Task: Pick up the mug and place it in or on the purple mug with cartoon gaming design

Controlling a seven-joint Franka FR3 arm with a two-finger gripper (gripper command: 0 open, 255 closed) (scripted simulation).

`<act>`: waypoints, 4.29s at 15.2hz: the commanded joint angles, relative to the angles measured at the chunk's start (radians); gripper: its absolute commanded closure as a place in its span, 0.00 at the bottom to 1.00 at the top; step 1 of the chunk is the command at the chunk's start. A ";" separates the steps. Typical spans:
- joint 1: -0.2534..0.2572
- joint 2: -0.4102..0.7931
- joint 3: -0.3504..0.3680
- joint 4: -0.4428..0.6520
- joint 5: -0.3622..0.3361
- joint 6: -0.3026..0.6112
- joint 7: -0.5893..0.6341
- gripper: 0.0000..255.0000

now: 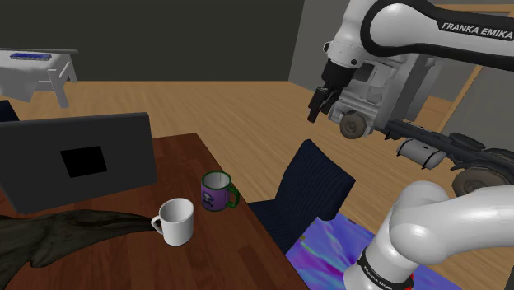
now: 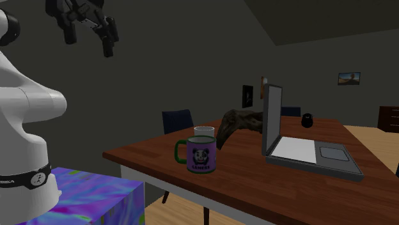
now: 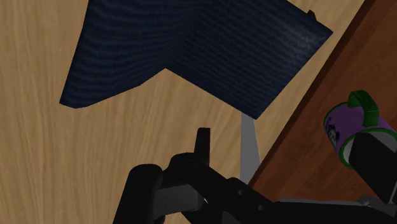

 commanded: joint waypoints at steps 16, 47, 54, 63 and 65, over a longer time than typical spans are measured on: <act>0.061 0.267 0.261 -0.066 0.171 0.273 0.362 0.00; 0.122 0.993 0.503 0.222 0.018 0.644 0.891 0.00; 0.122 0.993 0.503 0.223 0.018 0.643 0.891 1.00; 0.118 0.969 0.507 0.238 0.034 0.607 0.881 1.00; 0.116 0.953 0.509 0.249 0.044 0.582 0.875 1.00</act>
